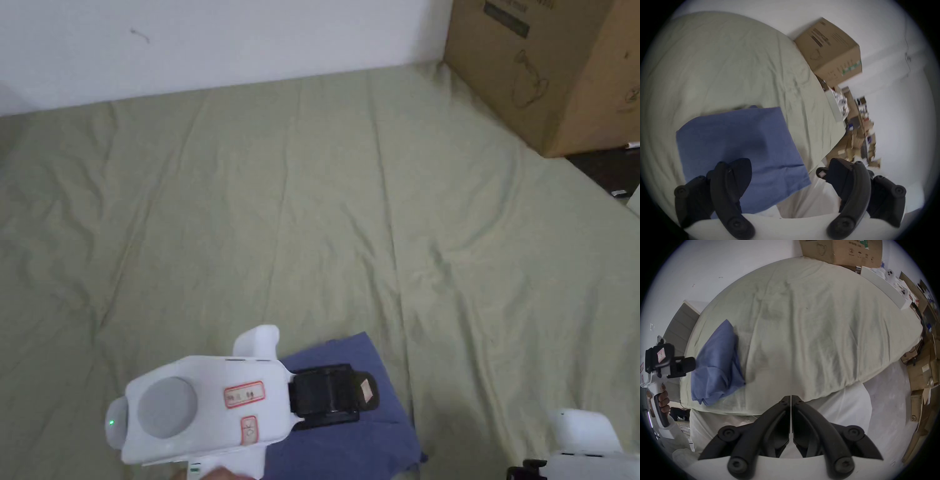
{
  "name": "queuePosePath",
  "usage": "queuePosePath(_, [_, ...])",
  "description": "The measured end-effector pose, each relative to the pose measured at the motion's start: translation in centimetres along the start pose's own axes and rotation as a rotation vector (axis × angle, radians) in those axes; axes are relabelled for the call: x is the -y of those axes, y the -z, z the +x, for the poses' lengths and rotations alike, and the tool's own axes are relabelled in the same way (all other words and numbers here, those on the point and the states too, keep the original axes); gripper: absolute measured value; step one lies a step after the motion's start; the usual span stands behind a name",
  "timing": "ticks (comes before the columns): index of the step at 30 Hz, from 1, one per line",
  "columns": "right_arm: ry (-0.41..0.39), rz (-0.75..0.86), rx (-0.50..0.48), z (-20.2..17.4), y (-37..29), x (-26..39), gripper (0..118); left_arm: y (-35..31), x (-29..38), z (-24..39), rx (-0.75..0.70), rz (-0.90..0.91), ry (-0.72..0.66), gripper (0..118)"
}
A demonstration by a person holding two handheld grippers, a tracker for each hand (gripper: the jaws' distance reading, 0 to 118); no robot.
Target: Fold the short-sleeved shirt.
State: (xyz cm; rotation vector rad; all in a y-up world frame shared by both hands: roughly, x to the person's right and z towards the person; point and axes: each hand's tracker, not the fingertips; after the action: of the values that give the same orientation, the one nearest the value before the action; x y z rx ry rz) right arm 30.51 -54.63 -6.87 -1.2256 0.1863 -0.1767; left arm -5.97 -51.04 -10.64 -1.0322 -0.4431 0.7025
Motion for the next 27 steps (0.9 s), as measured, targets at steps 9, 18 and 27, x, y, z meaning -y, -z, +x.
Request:
queuePosePath(9, [0.013, 0.007, -0.015, -0.6, 0.7, -0.2, 2, -2.8, 0.6, -4.0, -0.068, 0.057, -0.111, 6])
queuePosePath(18, [-0.021, -0.004, -0.027, -1.3, 0.6, 0.3, 2, 8.0, 1.9, -1.0, 0.027, -0.197, -0.041, 5])
queuePosePath(27, [-0.010, -0.008, 0.004, -0.7, 0.0, 0.1, 2, 11.3, 3.8, 1.6, 0.086, -0.305, -0.002, 1])
